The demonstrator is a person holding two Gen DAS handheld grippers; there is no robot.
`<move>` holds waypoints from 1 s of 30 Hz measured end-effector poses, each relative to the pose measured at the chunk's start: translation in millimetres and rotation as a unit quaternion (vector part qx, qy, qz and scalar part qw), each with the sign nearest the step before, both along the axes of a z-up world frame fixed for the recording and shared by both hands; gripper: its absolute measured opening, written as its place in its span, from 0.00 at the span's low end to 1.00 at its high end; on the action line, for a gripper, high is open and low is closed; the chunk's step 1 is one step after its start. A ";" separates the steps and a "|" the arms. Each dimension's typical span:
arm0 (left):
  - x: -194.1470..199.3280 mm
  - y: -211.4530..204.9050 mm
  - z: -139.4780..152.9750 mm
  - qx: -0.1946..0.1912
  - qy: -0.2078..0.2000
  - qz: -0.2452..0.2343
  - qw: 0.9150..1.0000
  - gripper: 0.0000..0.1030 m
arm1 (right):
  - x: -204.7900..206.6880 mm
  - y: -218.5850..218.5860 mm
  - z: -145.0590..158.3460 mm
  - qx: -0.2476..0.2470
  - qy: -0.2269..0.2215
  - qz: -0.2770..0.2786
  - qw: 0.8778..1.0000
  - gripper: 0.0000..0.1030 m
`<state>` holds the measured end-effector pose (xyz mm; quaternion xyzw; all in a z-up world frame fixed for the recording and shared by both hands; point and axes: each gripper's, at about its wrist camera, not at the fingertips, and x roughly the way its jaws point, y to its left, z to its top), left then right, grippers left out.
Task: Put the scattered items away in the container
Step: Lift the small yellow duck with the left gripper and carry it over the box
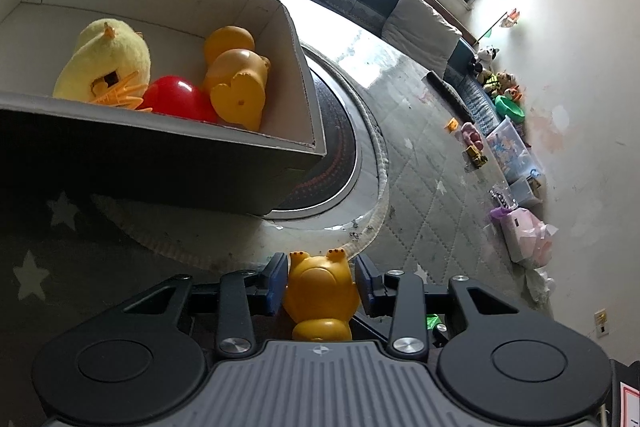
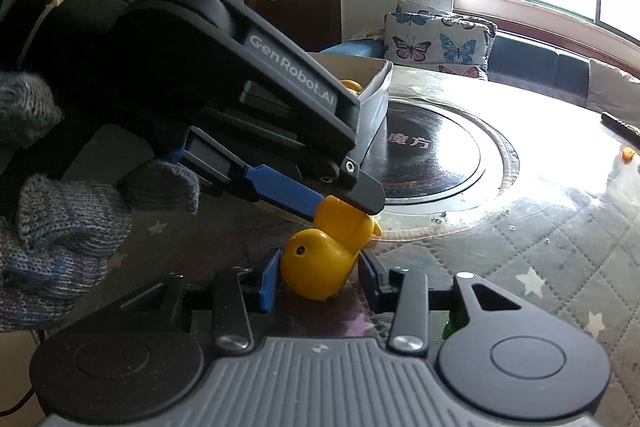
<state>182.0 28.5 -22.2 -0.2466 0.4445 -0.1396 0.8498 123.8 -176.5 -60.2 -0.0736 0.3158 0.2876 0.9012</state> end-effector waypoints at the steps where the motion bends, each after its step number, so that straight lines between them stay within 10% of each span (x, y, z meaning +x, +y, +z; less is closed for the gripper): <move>1: -1.3 1.3 0.0 -0.003 -0.001 0.001 1.000 0.38 | 0.3 -0.3 0.1 0.000 -0.001 0.001 1.000 0.40; 16: -25.9 22.6 43.6 -0.014 -0.065 0.028 0.997 0.36 | -5.1 6.8 32.5 -0.001 -0.053 0.043 0.998 0.40; 30: 31.2 66.0 72.3 -0.043 -0.100 0.095 0.990 0.36 | 61.0 51.9 55.9 -0.003 -0.099 0.082 0.992 0.39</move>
